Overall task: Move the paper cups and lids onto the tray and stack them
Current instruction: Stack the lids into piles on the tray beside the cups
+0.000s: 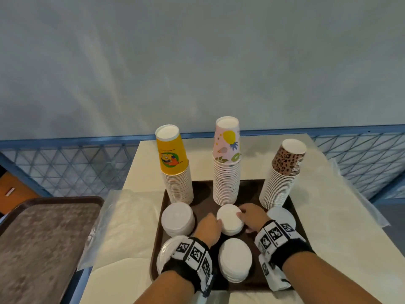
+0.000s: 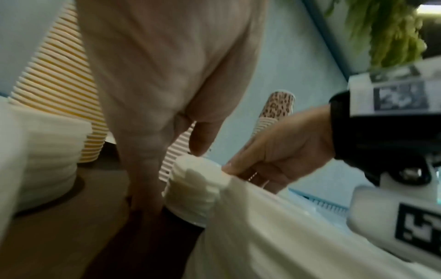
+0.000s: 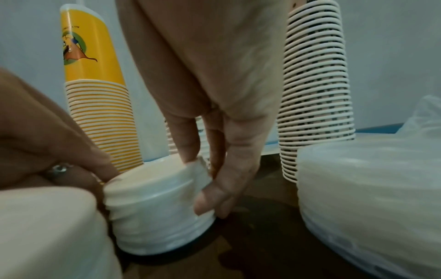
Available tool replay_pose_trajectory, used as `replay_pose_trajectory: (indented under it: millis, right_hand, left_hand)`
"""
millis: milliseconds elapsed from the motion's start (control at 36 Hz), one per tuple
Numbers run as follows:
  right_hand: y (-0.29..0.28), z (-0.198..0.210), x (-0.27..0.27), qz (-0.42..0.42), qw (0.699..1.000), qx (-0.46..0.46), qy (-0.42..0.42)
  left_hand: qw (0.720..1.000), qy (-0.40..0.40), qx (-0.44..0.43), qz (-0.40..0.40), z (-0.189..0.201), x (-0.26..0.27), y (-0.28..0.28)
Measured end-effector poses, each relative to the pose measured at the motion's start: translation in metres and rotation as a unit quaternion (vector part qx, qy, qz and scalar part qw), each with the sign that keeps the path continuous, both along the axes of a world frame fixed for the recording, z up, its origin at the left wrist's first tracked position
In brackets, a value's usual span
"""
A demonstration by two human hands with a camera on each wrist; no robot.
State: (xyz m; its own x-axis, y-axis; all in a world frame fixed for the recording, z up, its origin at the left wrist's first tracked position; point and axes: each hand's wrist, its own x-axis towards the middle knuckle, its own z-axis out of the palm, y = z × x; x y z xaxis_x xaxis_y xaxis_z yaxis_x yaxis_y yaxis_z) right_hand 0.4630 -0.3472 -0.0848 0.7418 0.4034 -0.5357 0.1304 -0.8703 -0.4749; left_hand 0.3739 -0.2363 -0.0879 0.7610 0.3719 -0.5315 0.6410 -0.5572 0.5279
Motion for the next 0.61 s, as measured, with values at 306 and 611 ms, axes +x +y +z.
replay_pose_trajectory:
  millis: [306, 611]
  right_hand:
    - [-0.009, -0.014, 0.005, -0.047, 0.998, 0.039, -0.028]
    - [-0.014, -0.028, 0.006, -0.094, 0.992, 0.084, -0.017]
  left_hand:
    - [0.993, -0.094, 0.064, 0.023, -0.015, 0.016, -0.005]
    - [0.988, -0.119, 0.083, 0.046, -0.026, 0.013, -0.008]
